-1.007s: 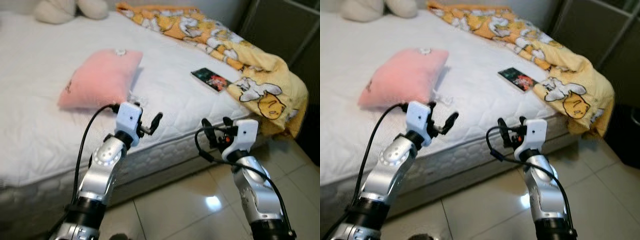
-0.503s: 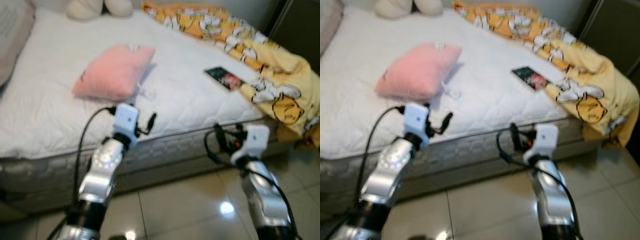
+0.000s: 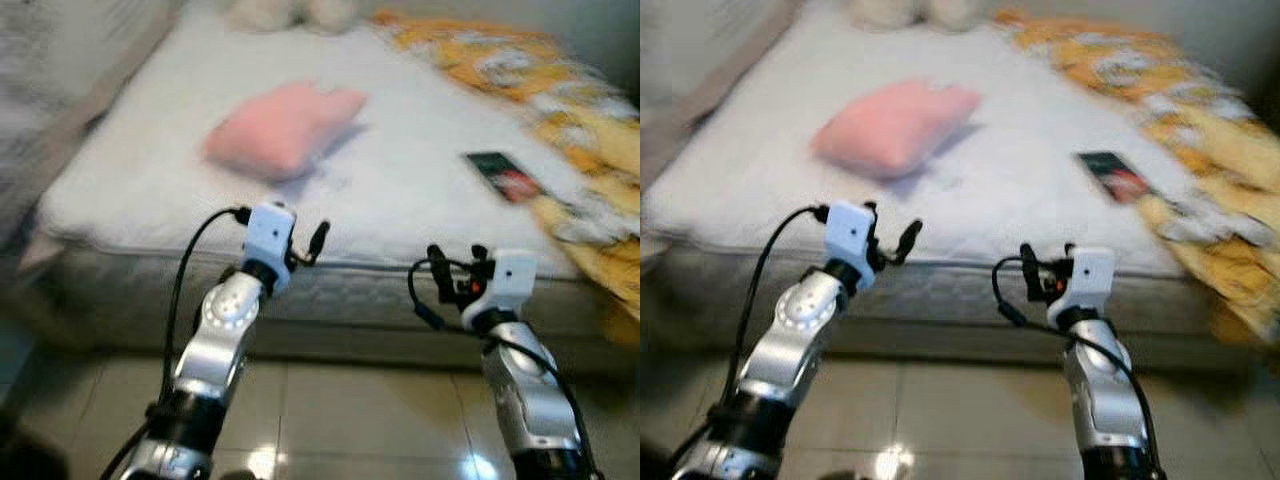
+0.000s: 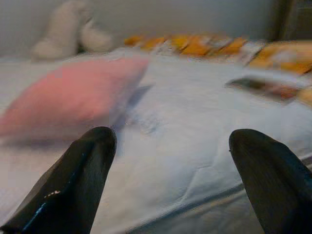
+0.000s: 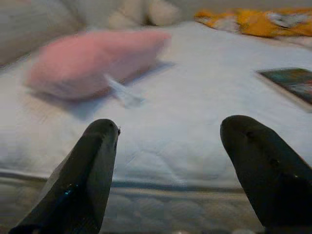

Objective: Clean up the room

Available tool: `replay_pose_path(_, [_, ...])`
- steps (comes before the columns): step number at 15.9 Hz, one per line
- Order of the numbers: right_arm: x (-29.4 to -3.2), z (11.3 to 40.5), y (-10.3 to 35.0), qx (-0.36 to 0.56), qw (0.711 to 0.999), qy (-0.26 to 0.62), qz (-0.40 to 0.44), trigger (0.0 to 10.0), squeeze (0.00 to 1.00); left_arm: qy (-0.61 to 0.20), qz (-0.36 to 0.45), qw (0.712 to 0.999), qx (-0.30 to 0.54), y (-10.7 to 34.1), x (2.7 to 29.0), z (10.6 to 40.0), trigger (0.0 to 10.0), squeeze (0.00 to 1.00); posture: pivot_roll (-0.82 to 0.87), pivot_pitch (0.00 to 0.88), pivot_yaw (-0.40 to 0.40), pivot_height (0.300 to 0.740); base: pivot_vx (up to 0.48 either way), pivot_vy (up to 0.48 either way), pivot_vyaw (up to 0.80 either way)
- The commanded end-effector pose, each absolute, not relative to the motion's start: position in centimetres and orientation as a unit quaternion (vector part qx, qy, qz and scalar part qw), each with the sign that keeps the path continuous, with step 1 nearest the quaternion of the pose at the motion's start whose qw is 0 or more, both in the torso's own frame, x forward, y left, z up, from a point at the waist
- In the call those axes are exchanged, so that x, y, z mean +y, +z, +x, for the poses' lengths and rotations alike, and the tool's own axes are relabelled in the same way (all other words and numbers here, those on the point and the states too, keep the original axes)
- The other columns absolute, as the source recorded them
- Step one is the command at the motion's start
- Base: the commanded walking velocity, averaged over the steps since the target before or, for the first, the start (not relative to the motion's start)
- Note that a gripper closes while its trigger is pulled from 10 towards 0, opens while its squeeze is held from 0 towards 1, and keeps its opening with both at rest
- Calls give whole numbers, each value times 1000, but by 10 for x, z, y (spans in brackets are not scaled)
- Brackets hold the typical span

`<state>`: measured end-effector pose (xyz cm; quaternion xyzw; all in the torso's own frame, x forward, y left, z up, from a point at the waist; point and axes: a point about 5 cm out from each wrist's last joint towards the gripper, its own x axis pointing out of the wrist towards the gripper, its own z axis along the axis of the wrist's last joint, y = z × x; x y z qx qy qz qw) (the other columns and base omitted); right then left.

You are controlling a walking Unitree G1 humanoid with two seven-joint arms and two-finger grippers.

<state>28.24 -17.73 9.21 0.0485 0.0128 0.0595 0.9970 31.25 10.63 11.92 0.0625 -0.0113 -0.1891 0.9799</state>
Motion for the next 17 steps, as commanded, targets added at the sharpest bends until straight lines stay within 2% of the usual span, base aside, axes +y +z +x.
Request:
replay_pose_path(1, [-185, 284, 97, 6, 998, 45, 47, 10000, 0, -195, 63, 979, -13, 122, 102, 315, 10000, 0, -47, 0, -34, 740, 0, 0, 0])
replay_pose_path(5, [-178, 288, 95, 12, 998, 56, 30, 10000, 0, -163, 71, 984, -10, 122, 115, 322, 10000, 0, -40, 0, -25, 740, 0, 0, 0])
replay_pose_path(12, [-146, 293, 97, 13, 993, 111, 32, 10000, 0, -130, 56, 990, -3, 122, 139, 320, 10000, 0, -31, 0, -18, 740, 439, 0, 800])
replay_pose_path(16, [-153, 301, 100, 8, 996, 86, 25, 10000, 0, -116, 54, 992, 13, 112, 150, 313, 10000, 0, -28, 0, -21, 740, 444, 0, 741])
replay_pose_path(17, [-158, 304, 100, 14, 996, 68, 50, 10000, 0, -116, 53, 992, 13, 111, 150, 311, 10000, 0, -29, 0, -24, 740, 439, 0, 0])
